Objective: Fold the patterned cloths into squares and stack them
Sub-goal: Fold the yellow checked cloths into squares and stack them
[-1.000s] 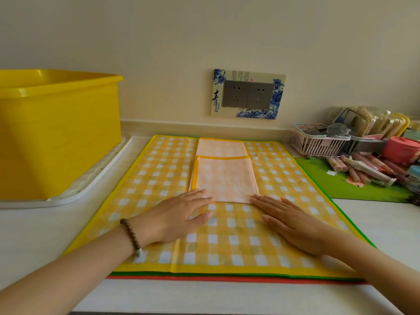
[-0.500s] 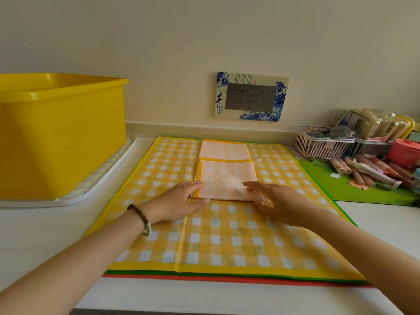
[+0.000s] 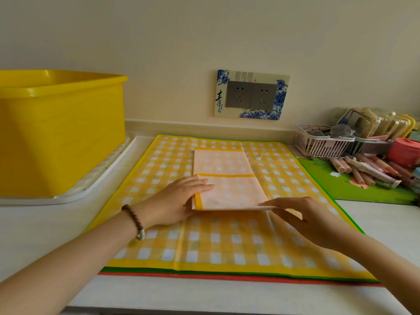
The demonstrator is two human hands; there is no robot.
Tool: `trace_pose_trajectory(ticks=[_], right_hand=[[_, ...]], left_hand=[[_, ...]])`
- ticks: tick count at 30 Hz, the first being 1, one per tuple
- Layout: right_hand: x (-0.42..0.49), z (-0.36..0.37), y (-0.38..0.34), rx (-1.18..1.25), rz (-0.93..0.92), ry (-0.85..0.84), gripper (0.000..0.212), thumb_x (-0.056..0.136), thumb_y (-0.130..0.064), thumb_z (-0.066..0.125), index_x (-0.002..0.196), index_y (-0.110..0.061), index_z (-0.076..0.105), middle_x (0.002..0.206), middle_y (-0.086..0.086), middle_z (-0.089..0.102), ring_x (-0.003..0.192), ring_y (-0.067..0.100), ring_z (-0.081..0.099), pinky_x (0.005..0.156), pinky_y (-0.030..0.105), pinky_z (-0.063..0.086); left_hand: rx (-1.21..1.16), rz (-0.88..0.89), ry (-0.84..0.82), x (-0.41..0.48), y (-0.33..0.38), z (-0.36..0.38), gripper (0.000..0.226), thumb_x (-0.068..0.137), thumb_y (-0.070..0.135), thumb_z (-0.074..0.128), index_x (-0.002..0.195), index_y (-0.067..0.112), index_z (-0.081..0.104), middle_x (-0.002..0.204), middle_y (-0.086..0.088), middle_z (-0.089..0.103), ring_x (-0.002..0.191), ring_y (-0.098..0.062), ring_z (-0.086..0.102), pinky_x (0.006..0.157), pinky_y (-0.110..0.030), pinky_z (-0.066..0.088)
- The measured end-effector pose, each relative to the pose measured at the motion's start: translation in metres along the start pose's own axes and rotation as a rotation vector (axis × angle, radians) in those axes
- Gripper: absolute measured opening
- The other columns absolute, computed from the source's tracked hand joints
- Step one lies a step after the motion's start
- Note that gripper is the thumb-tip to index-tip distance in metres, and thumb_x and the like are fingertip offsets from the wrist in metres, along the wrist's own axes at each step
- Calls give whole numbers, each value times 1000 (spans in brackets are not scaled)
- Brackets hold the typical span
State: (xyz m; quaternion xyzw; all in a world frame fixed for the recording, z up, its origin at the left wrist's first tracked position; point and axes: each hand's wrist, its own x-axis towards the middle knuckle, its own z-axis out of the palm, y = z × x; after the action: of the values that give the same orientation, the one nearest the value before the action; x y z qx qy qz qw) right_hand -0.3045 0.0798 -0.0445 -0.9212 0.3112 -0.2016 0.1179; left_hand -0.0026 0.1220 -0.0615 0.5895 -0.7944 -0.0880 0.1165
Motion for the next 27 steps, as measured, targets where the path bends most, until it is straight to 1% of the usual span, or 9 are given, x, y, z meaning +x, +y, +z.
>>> trace_pose_trajectory(ticks=[2, 6, 8, 10, 12, 15, 22, 25, 27], right_hand=[[-12, -1, -5, 53, -18, 16, 31, 91, -26, 54, 109, -51, 60, 103, -34, 63, 89, -9, 61, 63, 5, 42], [-24, 0, -6, 77, -88, 51, 28, 89, -39, 55, 117, -42, 62, 114, -28, 61, 108, -6, 57, 88, 11, 44], [-21, 0, -1, -6, -116, 22, 39, 86, -42, 59, 124, -46, 54, 127, -29, 54, 120, -8, 48, 97, 9, 38], [-15, 4, 7, -50, -93, -58, 54, 84, -30, 61, 130, -52, 43, 140, -33, 38, 131, -12, 30, 103, 5, 27], [-6, 8, 12, -81, -79, -142, 58, 87, -23, 50, 133, -54, 33, 146, -33, 24, 137, -14, 13, 109, 7, 17], [6, 17, 16, -151, -119, -261, 54, 90, -44, 51, 136, -56, 26, 150, -32, 14, 139, -12, 2, 114, 14, 7], [6, 22, 24, -97, -82, -348, 55, 92, -42, 52, 136, -60, 25, 147, -38, 14, 136, -19, 2, 112, 11, 4], [12, 21, 26, 2, -36, -263, 47, 88, -51, 49, 133, -56, 37, 144, -33, 29, 133, -17, 21, 112, 12, 19], [16, 19, 23, 120, 28, -174, 43, 86, -56, 49, 127, -41, 54, 131, -28, 50, 121, -17, 41, 102, 8, 33]], left_hand=[[86, 33, -23, -2, 4, 0, 75, 90, -2, 45, 146, 38, 15, 156, 13, 10, 145, -7, 1, 115, -23, 4], [163, 94, -40, -9, 10, 2, 90, 82, -19, 31, 144, 45, 14, 156, 15, 12, 144, -5, 7, 117, -21, 6], [192, 139, -30, -13, 13, 2, 93, 80, -20, 31, 143, 46, 15, 154, 18, 14, 143, -3, 10, 115, -16, 6], [214, 177, -31, -17, 16, 4, 89, 85, -17, 33, 142, 48, 13, 154, 19, 14, 144, -3, 6, 111, -11, 0], [233, 208, -24, -20, 16, 6, 85, 91, -12, 33, 137, 54, 6, 155, 17, 15, 144, -5, 1, 108, -9, -6], [277, 232, -70, -25, 19, 7, 83, 94, -10, 28, 134, 56, 0, 156, 13, 12, 146, -11, -3, 107, -12, -11], [166, 162, -57, -30, 6, 13, 65, 99, 26, 41, 142, 49, -1, 155, 21, 1, 141, 1, 4, 110, -11, 1], [124, 96, 10, -20, 1, 12, 55, 96, 20, 47, 145, 34, 26, 151, 16, 26, 136, 0, 22, 111, -12, 16], [-28, 77, 82, -12, 0, 7, 45, 92, 21, 56, 135, 26, 48, 135, 9, 50, 124, -4, 43, 103, -16, 32]])
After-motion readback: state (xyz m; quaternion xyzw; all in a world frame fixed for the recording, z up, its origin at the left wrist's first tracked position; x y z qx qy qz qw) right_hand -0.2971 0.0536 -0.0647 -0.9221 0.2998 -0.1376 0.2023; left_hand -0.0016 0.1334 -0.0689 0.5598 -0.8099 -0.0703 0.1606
